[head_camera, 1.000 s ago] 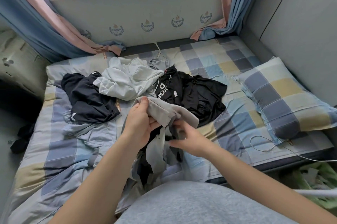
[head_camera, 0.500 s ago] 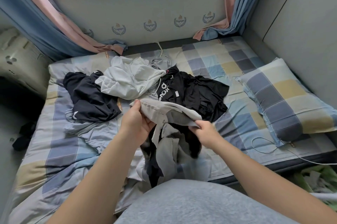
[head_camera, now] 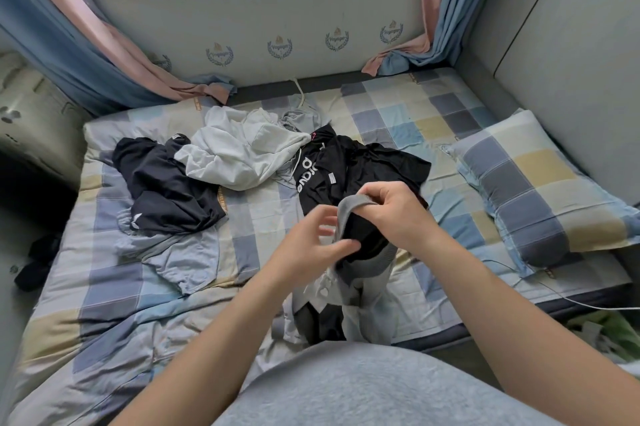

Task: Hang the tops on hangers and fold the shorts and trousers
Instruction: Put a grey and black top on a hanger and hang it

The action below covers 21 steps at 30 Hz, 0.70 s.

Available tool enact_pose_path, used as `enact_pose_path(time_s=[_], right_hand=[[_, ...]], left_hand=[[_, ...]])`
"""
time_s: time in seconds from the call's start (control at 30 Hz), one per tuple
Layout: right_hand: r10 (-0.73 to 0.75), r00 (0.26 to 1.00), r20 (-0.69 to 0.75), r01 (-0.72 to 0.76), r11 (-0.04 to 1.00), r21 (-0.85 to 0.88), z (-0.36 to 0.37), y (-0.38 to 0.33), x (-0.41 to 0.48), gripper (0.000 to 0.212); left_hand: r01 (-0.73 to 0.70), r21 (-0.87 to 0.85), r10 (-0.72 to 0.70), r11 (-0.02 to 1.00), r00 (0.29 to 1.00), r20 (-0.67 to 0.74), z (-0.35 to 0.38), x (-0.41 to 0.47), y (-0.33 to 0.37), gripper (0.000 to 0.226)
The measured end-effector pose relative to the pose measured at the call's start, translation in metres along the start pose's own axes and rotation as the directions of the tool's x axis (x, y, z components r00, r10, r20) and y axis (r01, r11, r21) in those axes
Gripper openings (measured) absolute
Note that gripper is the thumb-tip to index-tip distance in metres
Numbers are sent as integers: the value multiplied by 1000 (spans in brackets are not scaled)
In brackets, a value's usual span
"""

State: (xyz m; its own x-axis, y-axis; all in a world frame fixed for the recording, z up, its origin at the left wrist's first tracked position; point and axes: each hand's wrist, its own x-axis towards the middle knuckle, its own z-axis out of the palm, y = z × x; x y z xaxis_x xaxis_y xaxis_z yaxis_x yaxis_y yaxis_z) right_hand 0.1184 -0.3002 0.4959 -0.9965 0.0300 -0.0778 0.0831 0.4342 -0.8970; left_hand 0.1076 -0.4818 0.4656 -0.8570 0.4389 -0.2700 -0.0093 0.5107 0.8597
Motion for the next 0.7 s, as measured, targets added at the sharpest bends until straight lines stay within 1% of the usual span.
enact_pose_path(time_s=[0.03, 0.1, 0.13, 0.17, 0.2, 0.3, 0.37, 0.43, 0.47, 0.53, 0.6, 0.67, 0.7], right_hand=[[-5, 1000, 18, 6, 1000, -24, 1, -3, 0, 17], [-15, 999, 41, 16, 999, -36, 1, -4, 2, 14], [-18, 999, 47, 20, 999, -42, -1, -1, 3, 14], [-18, 999, 49, 21, 998, -59, -3, 3, 4, 14], [-10, 999, 52, 15, 996, -92, -5, 9, 4, 15], [39, 998, 48, -26, 967, -253, -5, 38, 6, 14], [55, 998, 18, -44, 921, -387, 3, 59, 6, 14], [124, 991, -41, -128, 875, -467, 11, 77, 4, 15], [172, 982, -78, -188, 854, -484, 15, 86, 2, 14], [269, 951, -152, -309, 821, -480, 19, 103, -2, 17], [335, 922, -196, -388, 809, -441, 19, 114, -5, 21], [370, 906, -208, -422, 834, -356, 13, 119, -3, 25], [384, 899, -209, -432, 857, -282, 9, 119, -1, 29]], left_hand=[[-29, 38, 29, 999, 1000, 6, 4, 1, 2, 38], [-60, 132, 72, 989, 994, -84, 7, 5, 1, 11], [-56, 165, 79, 985, 987, -140, 5, 5, 1, 11], [-42, 175, 75, 984, 980, -183, 1, 6, -1, 17], [-27, 161, 61, 987, 975, -213, -4, 7, -2, 19], [-35, 93, 56, 995, 972, -230, -21, 9, 4, 19], [-76, 18, 78, 997, 969, -234, -26, 7, 14, 27], [-119, -55, 99, 991, 956, -277, -28, 4, 21, 33], [-132, -83, 101, 988, 946, -309, -29, 3, 23, 31], [-134, -122, 81, 983, 927, -367, -31, 1, 20, 24], [-113, -141, 50, 983, 919, -391, -33, 1, 12, 23], [-70, -154, 2, 986, 915, -404, -32, 2, 1, 25], [-41, -158, -30, 987, 907, -420, -33, 4, -5, 27]])
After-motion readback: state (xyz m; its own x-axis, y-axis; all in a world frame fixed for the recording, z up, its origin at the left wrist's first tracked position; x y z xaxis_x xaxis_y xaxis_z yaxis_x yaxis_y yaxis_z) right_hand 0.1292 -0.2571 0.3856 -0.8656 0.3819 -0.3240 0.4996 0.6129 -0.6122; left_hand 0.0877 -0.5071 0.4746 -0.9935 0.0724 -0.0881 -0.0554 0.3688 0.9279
